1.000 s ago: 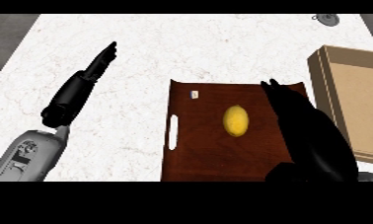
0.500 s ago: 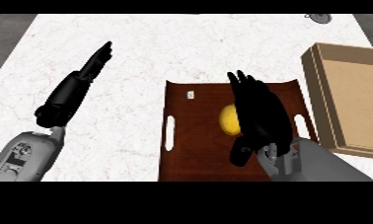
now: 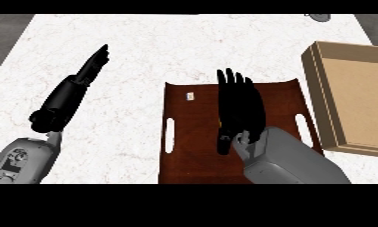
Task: Pick the lemon from the tray and place it in the cardboard box
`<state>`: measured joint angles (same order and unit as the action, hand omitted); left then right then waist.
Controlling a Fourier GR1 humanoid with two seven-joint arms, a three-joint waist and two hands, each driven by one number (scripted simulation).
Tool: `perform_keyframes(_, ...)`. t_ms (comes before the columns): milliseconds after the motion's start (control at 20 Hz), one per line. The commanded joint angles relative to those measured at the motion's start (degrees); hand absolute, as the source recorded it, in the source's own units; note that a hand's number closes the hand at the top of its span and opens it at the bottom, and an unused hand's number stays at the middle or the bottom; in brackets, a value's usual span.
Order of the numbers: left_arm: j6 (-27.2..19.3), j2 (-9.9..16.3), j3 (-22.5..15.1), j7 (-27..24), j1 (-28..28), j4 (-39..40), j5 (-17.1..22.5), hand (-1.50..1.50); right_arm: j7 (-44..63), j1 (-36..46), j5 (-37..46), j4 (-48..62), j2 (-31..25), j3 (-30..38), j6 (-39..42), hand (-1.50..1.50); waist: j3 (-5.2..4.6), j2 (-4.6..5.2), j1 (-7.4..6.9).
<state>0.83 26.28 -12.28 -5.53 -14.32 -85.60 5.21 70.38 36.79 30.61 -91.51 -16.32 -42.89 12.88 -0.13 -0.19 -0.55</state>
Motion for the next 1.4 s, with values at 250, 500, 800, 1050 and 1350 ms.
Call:
perform_keyframes(250,1.63,1.03,2.47,-2.06,3.49,-1.83,0.76,0.00,11.87,-0.65,4.11,4.90,4.21,1.19,5.25,-1.50,0.05,-0.09,0.22)
perform_keyframes(500,0.75,-2.17,1.29,-3.04,0.90,2.24,-2.42,0.00,7.37,-0.74,7.12,9.23,9.45,1.58,4.01,-1.50,0.07,0.23,0.62)
perform_keyframes(800,2.85,-1.37,3.18,-1.58,-0.10,1.95,-1.42,0.00,3.80,-3.88,9.96,12.87,9.80,3.37,4.22,-1.50,0.08,0.25,0.75)
perform_keyframes(1050,3.21,-0.37,4.30,-1.46,3.72,-2.11,-1.61,0.00,1.44,-8.34,12.65,12.12,7.13,5.51,4.55,-1.50,0.11,0.07,0.51)
perform_keyframes(1350,4.04,-2.00,5.69,0.97,0.45,-0.76,-2.26,0.00,-0.12,-11.28,15.81,10.81,10.23,7.66,4.85,-1.50,0.12,0.11,0.68)
